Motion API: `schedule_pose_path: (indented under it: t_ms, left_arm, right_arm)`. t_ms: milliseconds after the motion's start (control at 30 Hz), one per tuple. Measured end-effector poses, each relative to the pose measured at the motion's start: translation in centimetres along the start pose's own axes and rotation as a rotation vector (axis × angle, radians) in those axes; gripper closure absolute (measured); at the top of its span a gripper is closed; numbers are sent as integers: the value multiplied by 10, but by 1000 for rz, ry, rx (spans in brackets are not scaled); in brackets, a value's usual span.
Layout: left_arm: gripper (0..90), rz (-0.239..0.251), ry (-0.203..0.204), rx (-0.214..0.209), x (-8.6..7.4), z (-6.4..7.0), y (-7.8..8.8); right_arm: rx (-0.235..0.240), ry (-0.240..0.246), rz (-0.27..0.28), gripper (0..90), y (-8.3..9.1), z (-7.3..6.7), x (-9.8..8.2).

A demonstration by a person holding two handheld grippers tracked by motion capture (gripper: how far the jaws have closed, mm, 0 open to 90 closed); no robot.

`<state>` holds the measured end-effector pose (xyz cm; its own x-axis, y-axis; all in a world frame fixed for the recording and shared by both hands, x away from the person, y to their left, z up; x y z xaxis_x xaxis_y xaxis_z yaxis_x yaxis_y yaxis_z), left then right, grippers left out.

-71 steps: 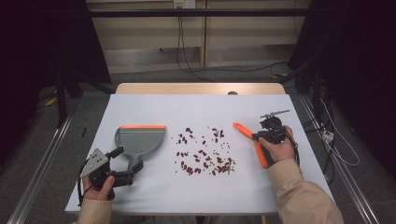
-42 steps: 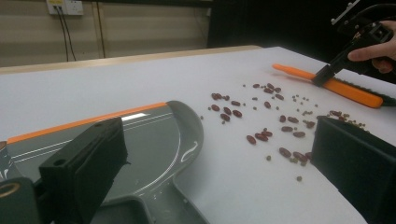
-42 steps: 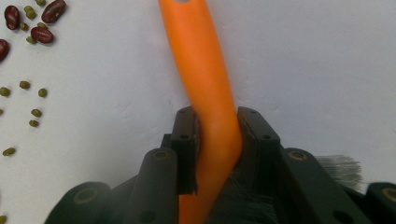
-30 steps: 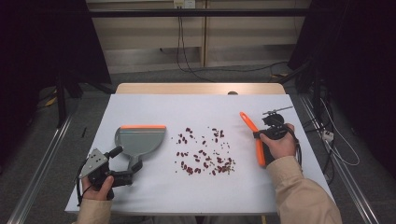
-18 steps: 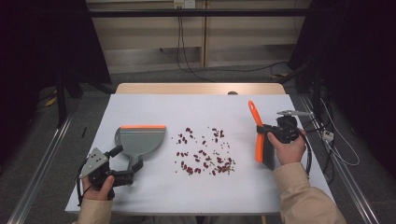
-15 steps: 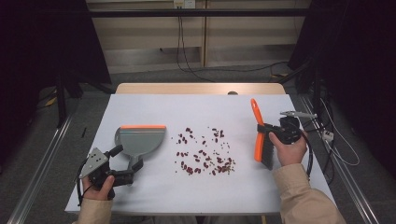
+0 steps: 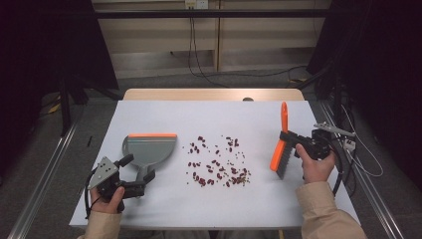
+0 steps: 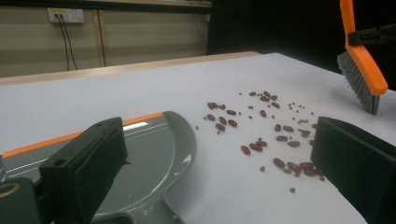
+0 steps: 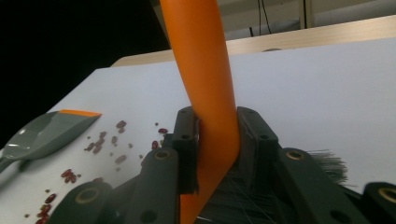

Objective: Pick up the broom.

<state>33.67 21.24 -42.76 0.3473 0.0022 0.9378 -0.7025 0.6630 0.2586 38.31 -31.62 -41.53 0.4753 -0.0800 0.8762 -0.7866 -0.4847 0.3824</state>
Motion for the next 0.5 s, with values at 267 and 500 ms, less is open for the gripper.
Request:
schedule_pose_path:
  t_ms: [267, 500]
  left_arm:
    - [32, 4, 0, -22, 5, 8, -6]
    - [32, 12, -6, -33, 11, 12, -10]
  right_arm:
    - [8, 16, 41, 711, 5, -4, 3]
    - [24, 25, 80, 711, 9, -8, 6]
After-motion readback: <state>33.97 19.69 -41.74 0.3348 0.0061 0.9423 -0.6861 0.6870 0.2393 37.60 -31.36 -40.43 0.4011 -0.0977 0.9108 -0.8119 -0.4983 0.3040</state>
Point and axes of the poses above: each handheld gripper's, and its own axes: y roughly backward along the jaws, x roughly out of its top, z roughly to its right, the point moved 3 cm from there along -y, roughly forward along the jaws, and after that the axes turned 7 degrees about y, right-handed, at the moved point
